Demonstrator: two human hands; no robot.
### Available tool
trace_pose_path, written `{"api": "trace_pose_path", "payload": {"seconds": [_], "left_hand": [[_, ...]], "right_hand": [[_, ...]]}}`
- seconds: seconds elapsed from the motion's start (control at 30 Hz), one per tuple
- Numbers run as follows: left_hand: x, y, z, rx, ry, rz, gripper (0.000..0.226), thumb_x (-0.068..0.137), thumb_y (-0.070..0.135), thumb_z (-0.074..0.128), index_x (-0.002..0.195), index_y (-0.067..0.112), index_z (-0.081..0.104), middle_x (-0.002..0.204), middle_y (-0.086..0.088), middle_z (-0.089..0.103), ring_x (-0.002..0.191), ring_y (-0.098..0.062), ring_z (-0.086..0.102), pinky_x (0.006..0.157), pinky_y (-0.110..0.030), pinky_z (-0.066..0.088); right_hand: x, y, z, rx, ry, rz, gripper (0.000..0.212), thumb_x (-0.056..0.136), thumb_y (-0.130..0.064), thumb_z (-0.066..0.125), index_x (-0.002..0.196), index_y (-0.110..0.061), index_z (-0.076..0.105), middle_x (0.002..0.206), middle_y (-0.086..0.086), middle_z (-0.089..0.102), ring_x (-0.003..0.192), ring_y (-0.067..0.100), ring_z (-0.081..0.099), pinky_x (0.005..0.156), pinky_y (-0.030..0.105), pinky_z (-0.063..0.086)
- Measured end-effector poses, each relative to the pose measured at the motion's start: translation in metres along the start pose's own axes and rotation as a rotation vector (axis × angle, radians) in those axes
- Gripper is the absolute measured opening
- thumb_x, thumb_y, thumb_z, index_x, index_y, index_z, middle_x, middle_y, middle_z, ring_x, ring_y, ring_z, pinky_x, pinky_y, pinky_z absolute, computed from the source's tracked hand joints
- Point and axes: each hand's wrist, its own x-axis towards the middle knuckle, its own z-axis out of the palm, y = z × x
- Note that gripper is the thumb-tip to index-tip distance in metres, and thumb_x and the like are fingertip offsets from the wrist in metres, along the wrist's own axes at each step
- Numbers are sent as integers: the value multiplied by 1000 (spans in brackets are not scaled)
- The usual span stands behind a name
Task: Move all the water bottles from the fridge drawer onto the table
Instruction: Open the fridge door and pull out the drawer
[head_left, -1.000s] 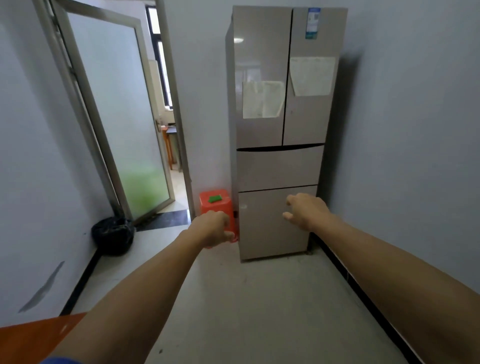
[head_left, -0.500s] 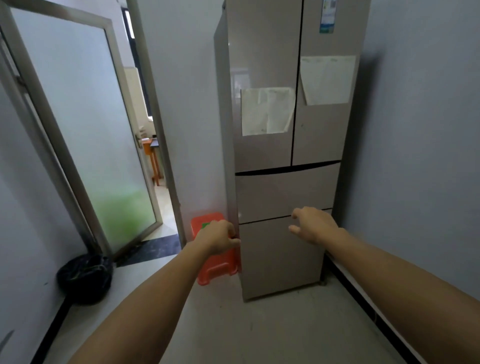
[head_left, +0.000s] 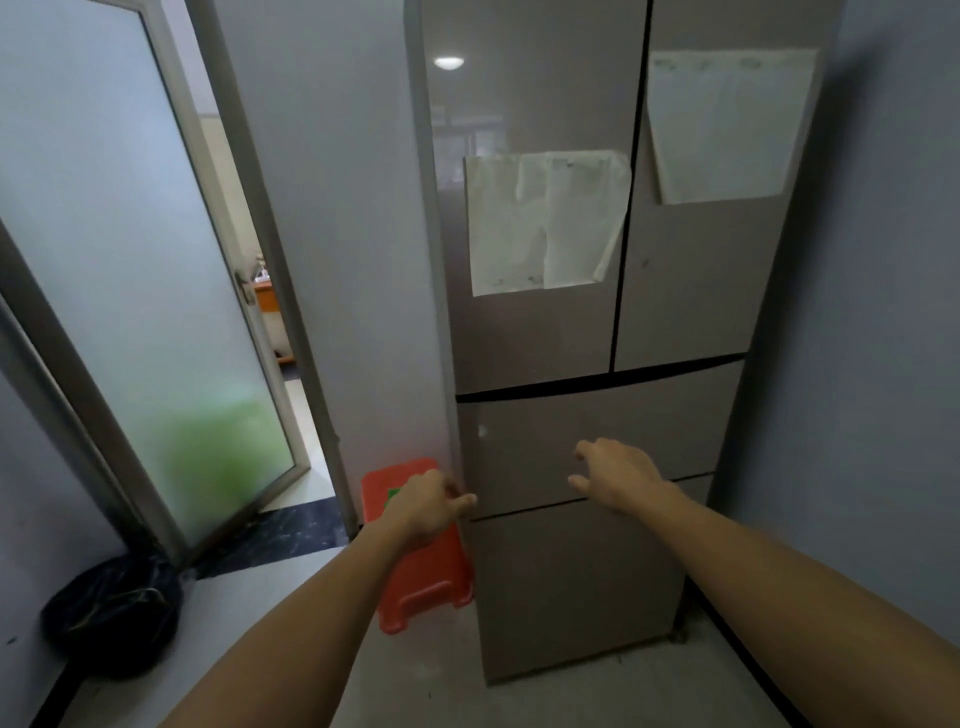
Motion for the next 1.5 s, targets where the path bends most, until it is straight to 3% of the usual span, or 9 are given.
{"api": "trace_pose_path", "payload": {"seconds": [0.17,0.47,0.7,0.83,0.9,1.03,1.13,1.33,1.5], "left_hand": [[86,-16,2,-108,76,-75,36,90,51,53,92,18,67,88,-6,69,83,-25,65,82,-41,54],[199,-26,14,-315,167,-121,56,95,53,40,128,9,47,120,-16,60,111,-32,57,96,-45,46],[256,-25,27,-442,253,-99,60,89,65,27,114,16,51,104,-6,66,94,-26,63,85,-42,51],[258,-33,38,-376,323,-78,50,82,69,20,102,28,42,81,10,59,71,-7,59,59,-24,44],[261,-35,38,-346,323,-61,47,84,67,20,100,29,42,77,12,57,69,-2,57,56,-18,40],[260,-34,34,-315,327,-45,43,94,55,26,106,19,46,84,-1,64,77,-20,62,71,-38,52],[246,-31,37,-328,383,-18,38,100,39,30,94,10,54,80,-8,62,76,-29,60,72,-42,49],[192,-10,42,-283,217,41,52,101,34,37,63,5,57,60,-11,56,60,-31,55,53,-36,40],[134,13,47,-241,87,72,59,99,43,41,53,12,61,46,1,62,47,-19,63,58,-42,55]], "right_hand": [[99,13,11,0,2,-43,46,94,-44,48,131,-17,46,125,9,54,110,28,54,87,40,46],[206,9,58,28,139,-62,49,95,-42,47,134,-14,42,128,7,46,116,26,44,89,39,44],[248,16,95,63,158,24,42,93,-45,47,123,-15,48,120,5,49,115,23,41,80,37,47],[250,15,110,65,261,37,41,89,-45,53,112,-11,54,110,8,52,107,26,47,70,38,50],[248,14,116,88,311,36,42,86,-44,58,111,-10,55,109,9,53,105,28,50,69,39,51],[243,15,114,115,307,43,47,86,-48,54,117,-13,53,115,5,49,111,25,46,75,38,51],[223,24,117,166,297,6,51,85,-49,51,123,-15,51,123,3,47,119,21,42,79,37,51],[165,53,114,313,350,-77,29,89,-28,50,115,-17,56,116,-2,51,114,18,46,78,34,49],[105,83,109,408,385,-80,24,94,-20,48,115,-15,60,121,0,56,124,16,43,90,34,44]]}}
